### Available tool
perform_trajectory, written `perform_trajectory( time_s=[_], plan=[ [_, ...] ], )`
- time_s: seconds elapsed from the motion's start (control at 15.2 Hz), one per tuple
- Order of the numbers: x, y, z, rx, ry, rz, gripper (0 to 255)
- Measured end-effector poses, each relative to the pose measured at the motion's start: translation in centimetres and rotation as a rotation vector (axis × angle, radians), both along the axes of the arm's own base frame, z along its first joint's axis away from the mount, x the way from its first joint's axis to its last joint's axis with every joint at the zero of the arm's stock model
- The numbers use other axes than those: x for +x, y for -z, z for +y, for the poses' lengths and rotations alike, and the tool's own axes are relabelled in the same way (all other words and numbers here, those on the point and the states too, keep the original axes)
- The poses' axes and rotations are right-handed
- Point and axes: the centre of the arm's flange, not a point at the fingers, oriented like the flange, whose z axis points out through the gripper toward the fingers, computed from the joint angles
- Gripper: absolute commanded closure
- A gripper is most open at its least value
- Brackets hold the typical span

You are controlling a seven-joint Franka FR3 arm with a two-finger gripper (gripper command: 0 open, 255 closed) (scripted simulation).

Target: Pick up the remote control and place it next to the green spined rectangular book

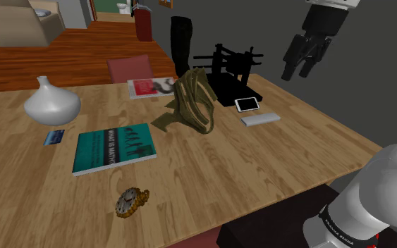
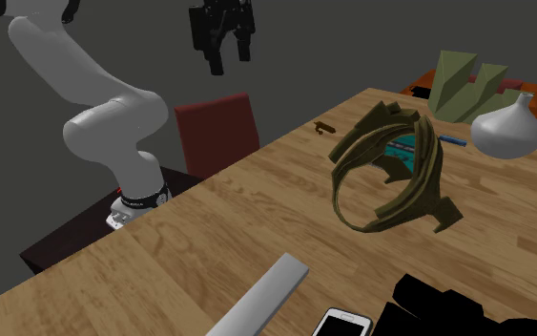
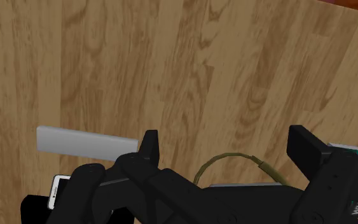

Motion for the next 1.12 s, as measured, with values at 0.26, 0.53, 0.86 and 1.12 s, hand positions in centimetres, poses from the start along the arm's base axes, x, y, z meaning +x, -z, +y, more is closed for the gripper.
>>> perform_trajectory(
  time_s=[0.26, 0.53, 0.86, 1.12],
  plan=[
    [0.3, 1.7, -1.9, -0.007, -0.074, 0.001, 0],
    [1.0, 5.4, -5.5, -0.02, -0.219, 0.001, 0],
    [3.0, 10.2, -9.4, -0.037, -0.407, 0.002, 0],
    [4.9, 13.8, -12.7, -0.05, -0.559, 0.003, 0]
  ],
)
